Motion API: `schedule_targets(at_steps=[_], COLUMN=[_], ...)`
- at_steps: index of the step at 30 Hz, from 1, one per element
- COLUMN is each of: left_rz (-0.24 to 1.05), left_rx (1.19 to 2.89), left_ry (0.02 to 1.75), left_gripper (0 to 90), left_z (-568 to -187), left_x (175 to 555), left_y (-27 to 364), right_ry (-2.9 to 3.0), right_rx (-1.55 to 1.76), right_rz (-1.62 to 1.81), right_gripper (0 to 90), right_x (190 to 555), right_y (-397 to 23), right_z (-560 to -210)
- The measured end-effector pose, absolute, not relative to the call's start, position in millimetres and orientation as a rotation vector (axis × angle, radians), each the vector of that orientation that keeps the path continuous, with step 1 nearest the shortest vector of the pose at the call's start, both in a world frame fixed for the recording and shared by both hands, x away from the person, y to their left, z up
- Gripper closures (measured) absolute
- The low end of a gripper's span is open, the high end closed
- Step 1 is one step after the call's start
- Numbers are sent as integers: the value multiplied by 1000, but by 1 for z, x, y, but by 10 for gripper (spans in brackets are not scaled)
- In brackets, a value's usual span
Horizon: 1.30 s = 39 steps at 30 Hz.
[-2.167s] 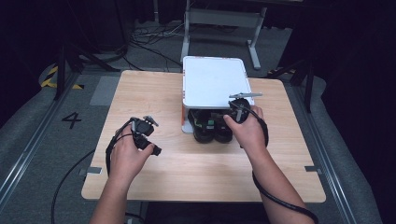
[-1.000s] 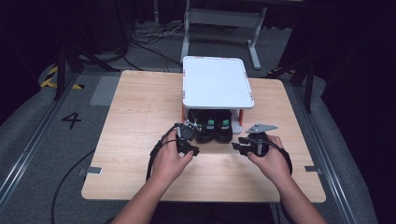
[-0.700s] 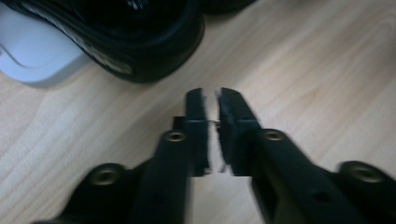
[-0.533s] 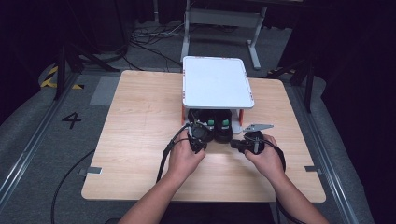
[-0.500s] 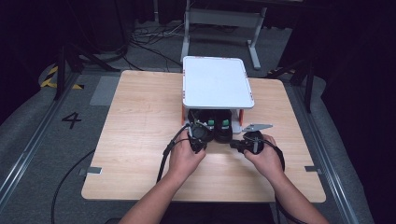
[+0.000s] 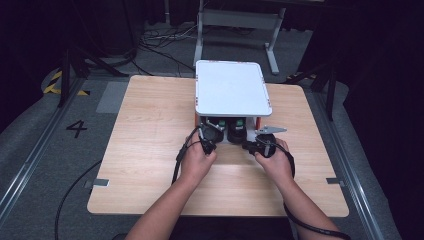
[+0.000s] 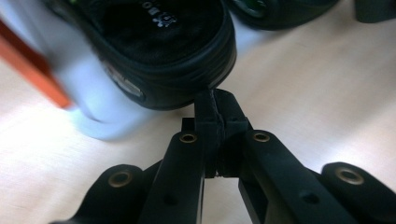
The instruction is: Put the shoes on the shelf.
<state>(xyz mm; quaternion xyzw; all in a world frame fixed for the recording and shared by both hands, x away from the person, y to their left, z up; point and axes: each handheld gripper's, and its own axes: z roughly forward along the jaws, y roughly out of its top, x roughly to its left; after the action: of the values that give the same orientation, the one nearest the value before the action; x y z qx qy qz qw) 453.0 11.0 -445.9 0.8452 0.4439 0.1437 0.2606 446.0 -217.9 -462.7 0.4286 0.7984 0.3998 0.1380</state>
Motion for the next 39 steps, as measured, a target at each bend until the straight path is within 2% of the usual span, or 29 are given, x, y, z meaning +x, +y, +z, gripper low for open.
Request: schedule_targets(at_steps=[4, 5, 11, 14, 21, 23, 25, 26, 27, 31, 39], left_rz=[379, 398, 383, 373, 373, 338, 358, 347, 341, 321, 384], left_rx=[2243, 2291, 2215, 2195, 2206, 2202, 2240, 2212, 2225, 2264, 2213], left_ry=[1247, 1157, 1175, 1204, 1157, 1182, 1141, 1197, 1187, 1156, 1079], left_gripper=[854, 856, 809, 789, 743, 706, 656, 640, 640, 543, 374], left_z=[-453, -451, -457, -458, -458, -455, -451, -448, -446, -431, -388], left_x=[463, 470, 478, 482, 484, 479, 475, 468, 464, 442, 412], left_y=[12, 18, 12, 8, 4, 2, 3, -1, -1, -3, 22], right_ry=[2283, 2277, 2256, 2216, 2167, 2172, 2185, 2183, 2183, 2195, 2150], right_rx=[1234, 1223, 1217, 1225, 1209, 1187, 1194, 1176, 1176, 1142, 1025], right_rz=[1162, 1156, 1151, 1145, 1125, 1107, 1102, 1093, 1093, 1085, 1168], right_gripper=[825, 818, 800, 745, 715, 684, 649, 636, 636, 555, 382], right_x=[459, 462, 477, 487, 494, 491, 482, 478, 478, 461, 432], right_y=[-210, -208, -206, -210, -213, -213, -214, -216, -216, -218, -246], right_z=[-462, -462, -464, -467, -470, -470, -468, -467, -467, -460, -397])
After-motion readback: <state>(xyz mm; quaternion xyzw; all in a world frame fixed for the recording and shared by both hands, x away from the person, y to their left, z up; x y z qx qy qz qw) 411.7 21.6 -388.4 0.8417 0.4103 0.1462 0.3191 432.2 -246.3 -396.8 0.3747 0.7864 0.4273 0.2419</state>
